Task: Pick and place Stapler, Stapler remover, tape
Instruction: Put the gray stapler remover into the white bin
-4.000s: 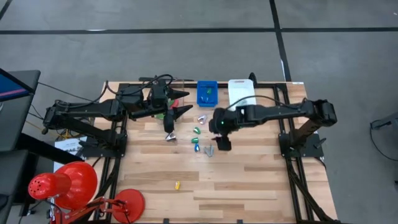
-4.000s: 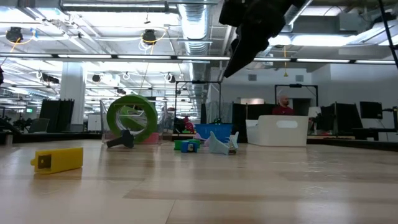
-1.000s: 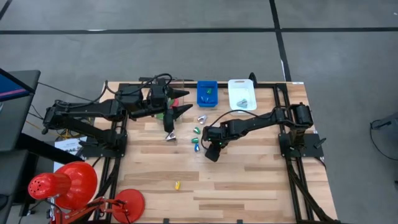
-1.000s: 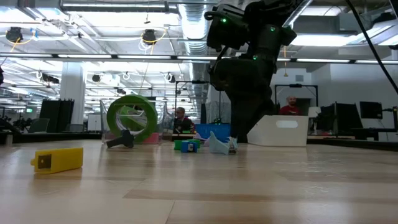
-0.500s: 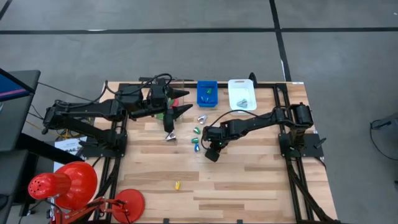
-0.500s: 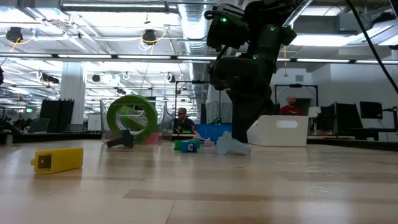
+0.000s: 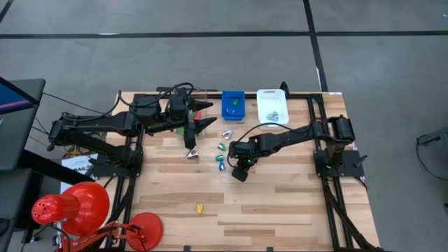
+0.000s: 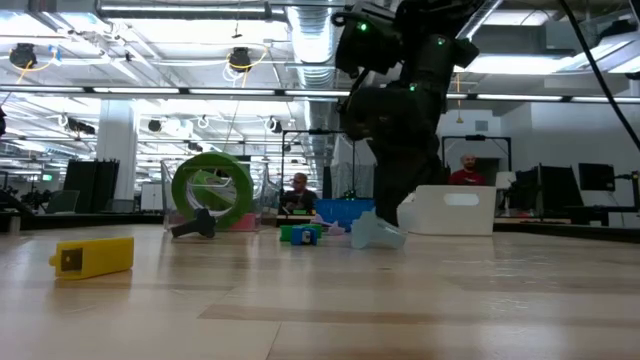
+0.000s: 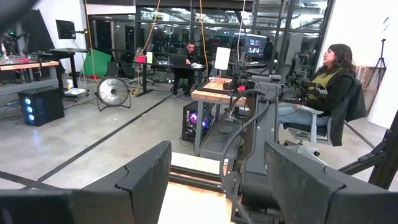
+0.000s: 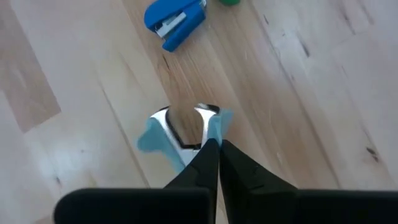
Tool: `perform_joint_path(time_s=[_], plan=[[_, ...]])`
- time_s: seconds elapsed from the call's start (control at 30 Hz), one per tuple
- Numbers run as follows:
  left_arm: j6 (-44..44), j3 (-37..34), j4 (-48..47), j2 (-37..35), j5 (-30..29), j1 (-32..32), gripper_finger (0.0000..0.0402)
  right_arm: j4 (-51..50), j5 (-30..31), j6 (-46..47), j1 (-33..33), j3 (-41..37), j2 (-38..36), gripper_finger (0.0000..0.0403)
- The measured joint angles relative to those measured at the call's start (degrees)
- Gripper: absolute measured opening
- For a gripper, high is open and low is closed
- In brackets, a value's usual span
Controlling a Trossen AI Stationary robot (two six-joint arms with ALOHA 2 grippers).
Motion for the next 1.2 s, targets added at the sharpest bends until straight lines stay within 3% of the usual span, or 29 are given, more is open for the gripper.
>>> perform_joint_path(time_s=[0.43, 0.87, 1.2], plan=[[0.0, 0.02, 0.31, 0.02, 0.0, -0.02, 0.0245, -1.03, 0.07, -3.32, -3.85, 0.02, -10.07, 0.0], [0.01, 0.01, 0.41, 0.0, -0.01, -0.02, 0.0245, -2.94, 0.07, -8.93, -15.19, 0.0, -19.43, 0.0], [0.01, 0.0, 0.51, 0.0, 0.0, -0.01, 0.0245, -4.73, 0.01, -14.82, -25.3, 0.02, -22.57, 0.0]])
